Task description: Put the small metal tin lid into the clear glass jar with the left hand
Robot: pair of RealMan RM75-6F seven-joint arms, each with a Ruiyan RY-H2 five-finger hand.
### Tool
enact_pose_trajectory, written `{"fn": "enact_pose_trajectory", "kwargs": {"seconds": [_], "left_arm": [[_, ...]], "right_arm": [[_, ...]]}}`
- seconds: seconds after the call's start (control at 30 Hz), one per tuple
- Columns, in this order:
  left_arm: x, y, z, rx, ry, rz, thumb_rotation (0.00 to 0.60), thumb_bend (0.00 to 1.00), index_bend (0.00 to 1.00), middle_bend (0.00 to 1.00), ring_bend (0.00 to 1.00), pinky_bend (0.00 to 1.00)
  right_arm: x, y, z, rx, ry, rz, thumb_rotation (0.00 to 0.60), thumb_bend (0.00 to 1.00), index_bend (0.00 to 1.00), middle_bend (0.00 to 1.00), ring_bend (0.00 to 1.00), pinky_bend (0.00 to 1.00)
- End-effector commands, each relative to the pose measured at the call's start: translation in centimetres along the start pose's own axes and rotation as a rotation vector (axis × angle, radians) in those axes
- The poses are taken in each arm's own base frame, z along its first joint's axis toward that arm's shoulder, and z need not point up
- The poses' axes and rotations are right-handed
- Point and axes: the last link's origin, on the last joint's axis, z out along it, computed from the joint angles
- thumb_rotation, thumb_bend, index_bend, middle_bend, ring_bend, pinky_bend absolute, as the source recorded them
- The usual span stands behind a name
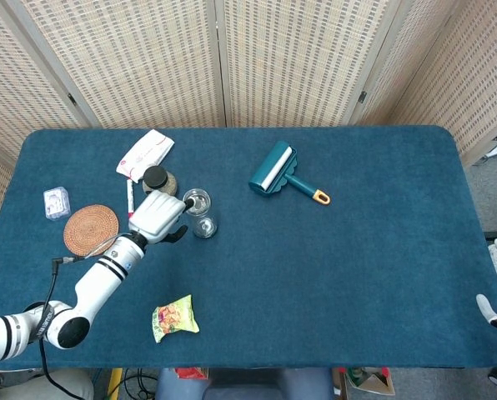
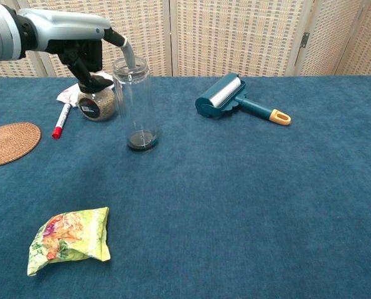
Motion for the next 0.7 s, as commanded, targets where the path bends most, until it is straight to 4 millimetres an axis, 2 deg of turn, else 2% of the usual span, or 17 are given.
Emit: {"fn": "enact_pose_trajectory", "kwargs": {"seconds": [0.03,0.7], "left_arm": [[-0.08,0.03,0.01,-0.001,-0.003,0.001,0.600,0.43,0.29,1.00,0.98,1.00],[-0.56,0.22,0.31,0.001,-0.022,0.007,0.600,0.43,0.29,1.00,0.98,1.00]], "right_arm": [[-0.01,0.00,0.01,0.000,0.000,0.000,0.600,0.29,0.01,0.17,0.04,0.05],[-0.06,0.17,-0.01,-0.006,0.000,0.000,0.600,0.29,0.01,0.17,0.04,0.05]]}}
